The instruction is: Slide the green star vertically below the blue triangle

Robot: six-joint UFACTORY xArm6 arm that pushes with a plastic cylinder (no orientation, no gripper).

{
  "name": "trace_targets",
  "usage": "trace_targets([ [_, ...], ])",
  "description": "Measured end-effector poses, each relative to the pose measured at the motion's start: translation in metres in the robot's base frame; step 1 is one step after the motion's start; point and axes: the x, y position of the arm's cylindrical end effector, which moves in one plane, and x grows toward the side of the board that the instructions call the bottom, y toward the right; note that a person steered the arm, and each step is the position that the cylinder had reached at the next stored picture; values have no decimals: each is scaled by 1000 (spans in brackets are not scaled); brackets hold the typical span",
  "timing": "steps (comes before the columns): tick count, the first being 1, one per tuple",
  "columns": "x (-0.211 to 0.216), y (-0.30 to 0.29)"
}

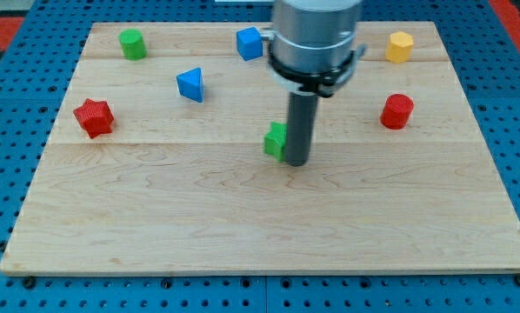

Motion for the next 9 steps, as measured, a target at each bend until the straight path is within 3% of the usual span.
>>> trace_targets([
  [2, -31, 34],
  [3, -48, -6],
  [4, 1, -79],
  [6, -10, -92],
  [8, 23, -195],
  [9, 11, -158],
])
